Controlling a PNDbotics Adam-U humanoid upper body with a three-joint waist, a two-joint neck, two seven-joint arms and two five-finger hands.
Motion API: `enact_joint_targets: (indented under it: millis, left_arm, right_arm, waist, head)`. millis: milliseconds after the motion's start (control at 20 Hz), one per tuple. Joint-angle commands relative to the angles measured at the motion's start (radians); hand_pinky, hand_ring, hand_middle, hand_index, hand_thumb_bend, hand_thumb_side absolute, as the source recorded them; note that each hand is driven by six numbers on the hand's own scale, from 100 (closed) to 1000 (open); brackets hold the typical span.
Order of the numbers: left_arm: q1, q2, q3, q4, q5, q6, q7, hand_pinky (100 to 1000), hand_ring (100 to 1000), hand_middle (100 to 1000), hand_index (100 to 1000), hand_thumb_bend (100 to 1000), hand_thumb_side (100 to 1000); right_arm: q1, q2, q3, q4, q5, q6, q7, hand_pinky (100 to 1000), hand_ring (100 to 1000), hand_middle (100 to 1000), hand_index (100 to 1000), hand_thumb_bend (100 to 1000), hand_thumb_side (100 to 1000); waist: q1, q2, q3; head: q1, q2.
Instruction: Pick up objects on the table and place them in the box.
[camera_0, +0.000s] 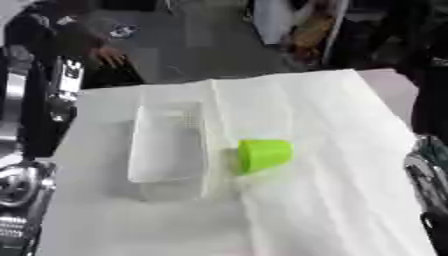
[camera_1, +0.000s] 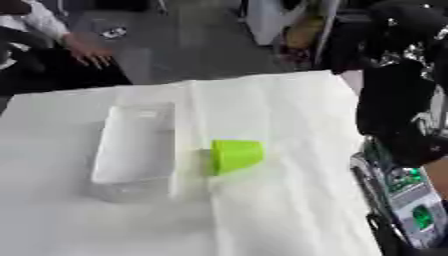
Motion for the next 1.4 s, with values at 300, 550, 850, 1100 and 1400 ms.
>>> enact_joint_targets:
  millis: [300,550,850,1100,1400]
  left_arm:
    - [-0.009,0.009,0.009,-0.017,-0.005,0.007,0.000,441,566,751,830,292,946]
    - [-0.008,0.009,0.009,-0.017,-0.005,0.008,-0.002,441,565,751,830,291,947]
    - [0.000,0.011,0.013,-0.017,-0.005,0.013,0.000,440,565,751,831,287,949]
    - [0.012,0.019,0.011,-0.017,-0.003,0.014,-0.005,440,564,752,832,279,954]
    - [0.024,0.029,0.010,-0.017,-0.002,0.017,-0.011,439,564,752,832,276,957]
  right_arm:
    - [-0.004,-0.019,-0.009,-0.016,0.001,0.003,0.000,303,526,637,727,123,833]
    - [-0.002,-0.019,-0.009,-0.016,0.001,0.006,0.001,301,525,637,727,127,832]
    - [0.007,-0.041,-0.035,-0.016,0.054,0.139,-0.021,285,524,637,729,162,828]
    - [-0.049,-0.155,-0.020,-0.008,0.150,0.286,0.027,313,564,668,758,346,827]
    - [-0.174,-0.300,0.046,0.116,0.181,0.325,0.230,395,638,724,802,470,844]
  waist:
    - [-0.001,-0.016,0.001]
    - [-0.001,-0.016,0.002]
    - [-0.003,-0.019,0.012]
    - [-0.011,-0.025,0.008]
    - [-0.019,-0.028,0.002]
  head:
    - [0.011,-0.001]
    - [0.012,-0.002]
    - [0.022,-0.008]
    - [0.012,-0.007]
    - [0.014,0.000]
